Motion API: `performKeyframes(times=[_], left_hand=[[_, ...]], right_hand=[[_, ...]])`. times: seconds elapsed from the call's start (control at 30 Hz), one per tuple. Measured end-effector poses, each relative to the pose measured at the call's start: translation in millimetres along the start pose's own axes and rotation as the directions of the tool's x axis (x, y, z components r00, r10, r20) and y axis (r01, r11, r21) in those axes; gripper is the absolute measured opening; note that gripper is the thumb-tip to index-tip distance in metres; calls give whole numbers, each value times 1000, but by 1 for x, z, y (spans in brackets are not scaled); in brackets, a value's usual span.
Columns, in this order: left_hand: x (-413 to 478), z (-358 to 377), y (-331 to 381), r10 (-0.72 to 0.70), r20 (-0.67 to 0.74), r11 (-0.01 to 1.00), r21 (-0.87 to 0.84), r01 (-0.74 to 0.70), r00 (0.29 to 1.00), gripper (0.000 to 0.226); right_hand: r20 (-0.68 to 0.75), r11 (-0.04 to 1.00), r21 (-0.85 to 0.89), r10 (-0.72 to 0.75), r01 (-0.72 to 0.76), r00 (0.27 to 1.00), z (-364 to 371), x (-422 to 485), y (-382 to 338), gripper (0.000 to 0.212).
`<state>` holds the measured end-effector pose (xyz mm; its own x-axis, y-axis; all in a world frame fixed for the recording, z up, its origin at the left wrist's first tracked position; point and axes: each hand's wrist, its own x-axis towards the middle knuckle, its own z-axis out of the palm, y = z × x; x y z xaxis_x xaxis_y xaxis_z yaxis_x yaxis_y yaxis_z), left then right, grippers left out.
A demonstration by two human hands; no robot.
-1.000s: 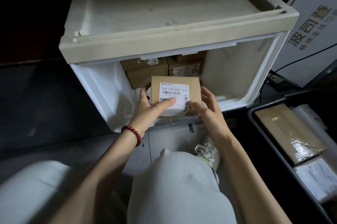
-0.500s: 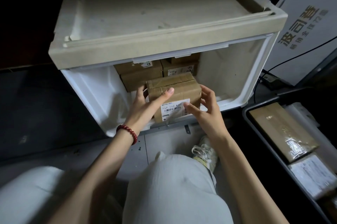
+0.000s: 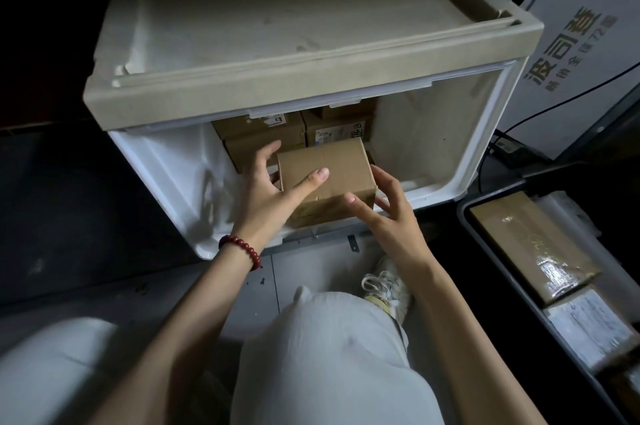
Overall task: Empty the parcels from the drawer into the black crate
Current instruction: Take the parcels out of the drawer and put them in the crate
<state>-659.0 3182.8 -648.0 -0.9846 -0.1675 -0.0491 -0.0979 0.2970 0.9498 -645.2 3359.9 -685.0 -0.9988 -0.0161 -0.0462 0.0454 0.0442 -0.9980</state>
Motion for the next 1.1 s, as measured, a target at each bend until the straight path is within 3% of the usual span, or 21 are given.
performKeyframes(times=[0.17,0.47,0.67,0.83,0.97,1.03,1.1], left_hand=[[5,0,-3,-33,6,999,-24,33,999,103],[6,-1,1,81,-13,996,-43,-81,997,92],[4,-1,1,29,-35,1000,-6,-30,999,97],[5,-1,-3,16,-9,1000,2,-16,1000,84],[3,4,-4,50,-67,999,19,-48,997,52],[5,4,-4,34,-83,999,-11,-35,996,50],[7,3,-4,13,-97,999,-42,-17,995,62]], right_hand=[[2,1000,12,25,-25,1000,1,1,2,66],[-13,1000,-20,-18,17,1000,6,2,7,52],[-35,989,122,91,-86,995,9,5,-2,59],[-16,970,193,154,-148,988,12,2,-6,66],[-66,959,249,156,-135,986,10,3,-3,40],[-72,948,285,167,-140,983,10,4,-1,21],[-84,934,332,171,-134,982,10,5,-1,20]])
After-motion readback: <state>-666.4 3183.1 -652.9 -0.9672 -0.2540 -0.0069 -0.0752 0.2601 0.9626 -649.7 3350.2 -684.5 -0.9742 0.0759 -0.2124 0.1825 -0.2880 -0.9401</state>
